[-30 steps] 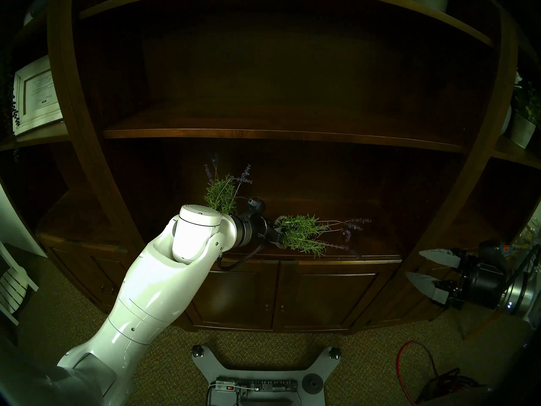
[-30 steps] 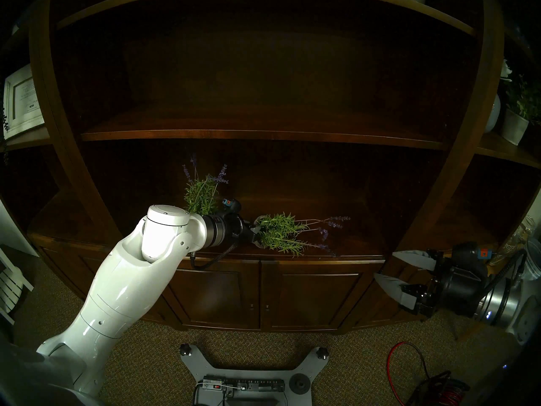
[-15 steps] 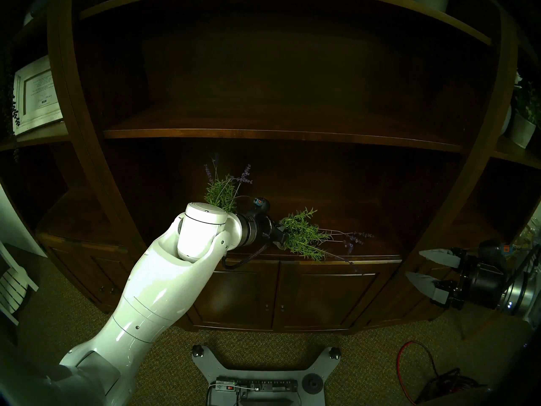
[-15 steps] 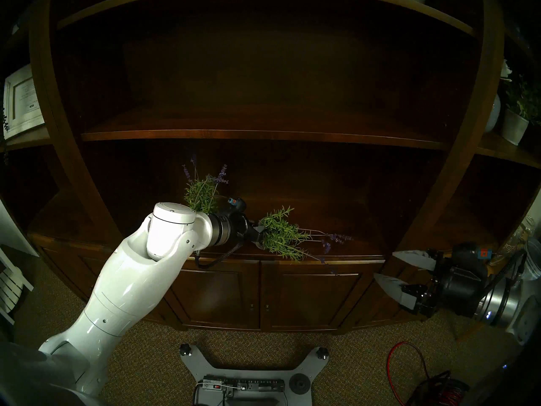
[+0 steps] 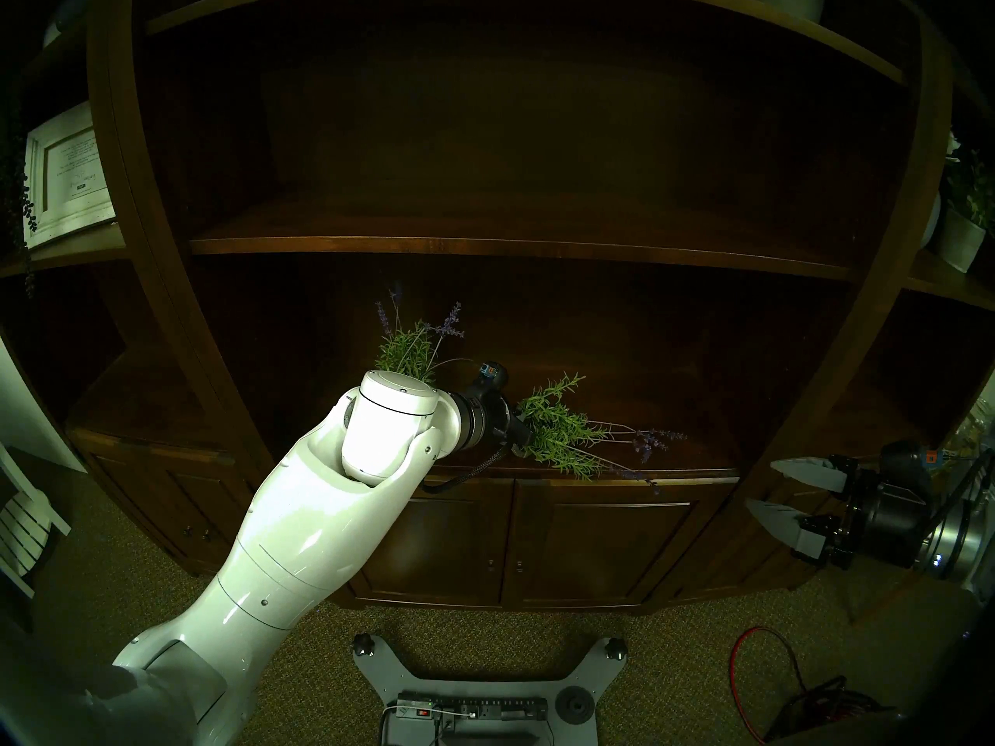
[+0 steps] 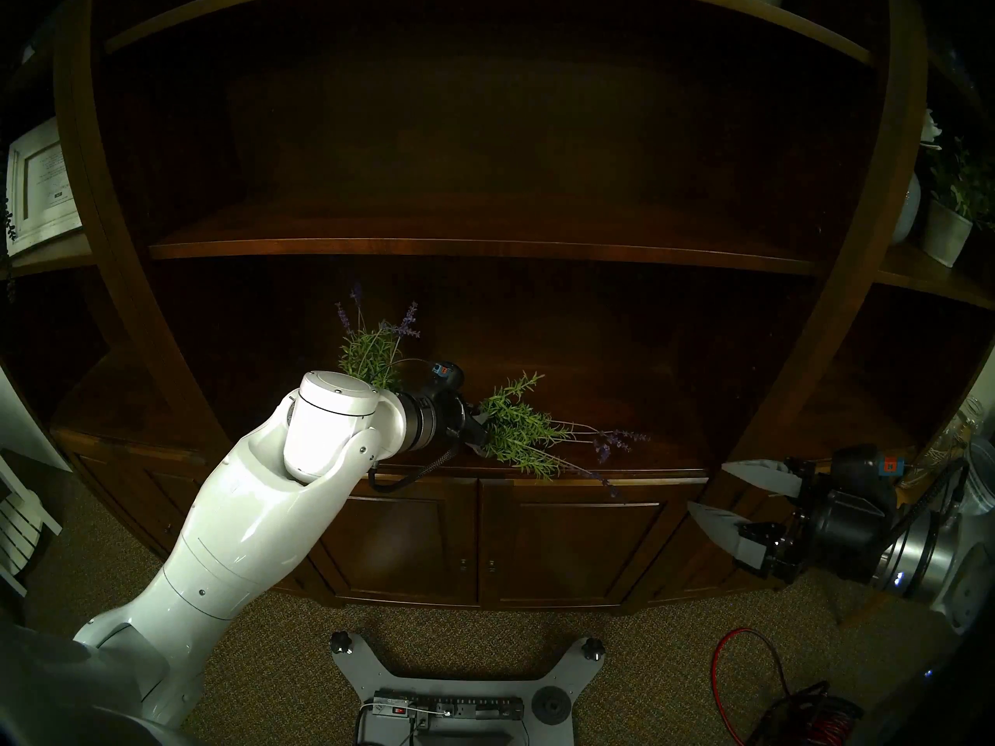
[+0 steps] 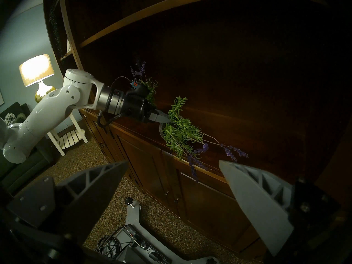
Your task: Place the fake decorative plant upright
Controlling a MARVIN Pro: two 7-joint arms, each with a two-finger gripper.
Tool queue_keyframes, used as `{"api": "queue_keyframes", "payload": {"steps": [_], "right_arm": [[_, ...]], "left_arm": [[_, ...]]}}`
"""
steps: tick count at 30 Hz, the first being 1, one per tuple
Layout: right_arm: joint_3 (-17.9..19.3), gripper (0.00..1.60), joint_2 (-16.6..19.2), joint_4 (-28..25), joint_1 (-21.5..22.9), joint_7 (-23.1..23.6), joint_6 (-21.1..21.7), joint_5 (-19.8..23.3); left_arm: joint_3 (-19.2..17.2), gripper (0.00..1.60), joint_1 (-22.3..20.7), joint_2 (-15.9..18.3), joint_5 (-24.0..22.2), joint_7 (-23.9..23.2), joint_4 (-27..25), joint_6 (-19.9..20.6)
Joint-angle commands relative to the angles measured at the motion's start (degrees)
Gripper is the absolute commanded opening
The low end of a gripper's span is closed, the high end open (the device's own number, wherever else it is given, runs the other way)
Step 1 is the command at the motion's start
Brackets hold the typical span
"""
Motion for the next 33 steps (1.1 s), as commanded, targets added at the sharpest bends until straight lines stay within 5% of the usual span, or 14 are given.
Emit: {"api": "queue_keyframes", "payload": {"steps": [1,15,33], "right_arm": [[0.1,1.60,0.0,-0.1,0.2,0.1,-0.3,-0.1],[0.1,1.60,0.0,-0.1,0.2,0.1,-0.3,-0.1],[0.1,1.60,0.0,-0.1,0.2,0.1,-0.3,-0.1]], "left_arm": [[2.4,0.00,0.3,-0.8,-0.1,0.9,-1.5,0.0],[1.1,0.00,0.5,-1.4,-6.5,4.0,-2.0,0.0],[-3.4,0.00,-3.9,-0.6,-24.6,6.7,7.3,0.0]]}}
